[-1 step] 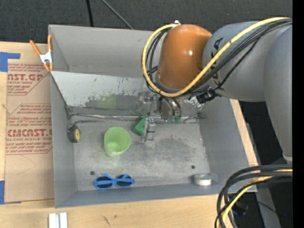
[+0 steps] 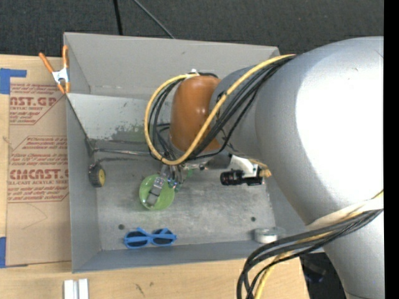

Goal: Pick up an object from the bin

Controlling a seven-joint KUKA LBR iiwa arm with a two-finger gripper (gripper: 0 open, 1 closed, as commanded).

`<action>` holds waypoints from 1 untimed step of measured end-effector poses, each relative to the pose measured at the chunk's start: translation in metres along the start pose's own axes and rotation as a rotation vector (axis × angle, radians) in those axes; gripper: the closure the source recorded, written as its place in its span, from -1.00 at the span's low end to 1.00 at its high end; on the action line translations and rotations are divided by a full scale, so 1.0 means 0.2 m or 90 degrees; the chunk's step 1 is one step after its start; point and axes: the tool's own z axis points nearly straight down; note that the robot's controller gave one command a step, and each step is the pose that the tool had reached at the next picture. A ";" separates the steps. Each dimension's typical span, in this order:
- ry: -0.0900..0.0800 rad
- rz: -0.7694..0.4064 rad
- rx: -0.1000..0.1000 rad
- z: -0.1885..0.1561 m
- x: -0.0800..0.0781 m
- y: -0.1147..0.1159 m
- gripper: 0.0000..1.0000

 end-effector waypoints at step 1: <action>-0.002 0.000 -0.001 -0.01 -0.01 0.00 1.00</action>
Offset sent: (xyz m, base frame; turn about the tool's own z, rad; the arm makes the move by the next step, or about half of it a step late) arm 0.0000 0.0000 0.0000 0.0000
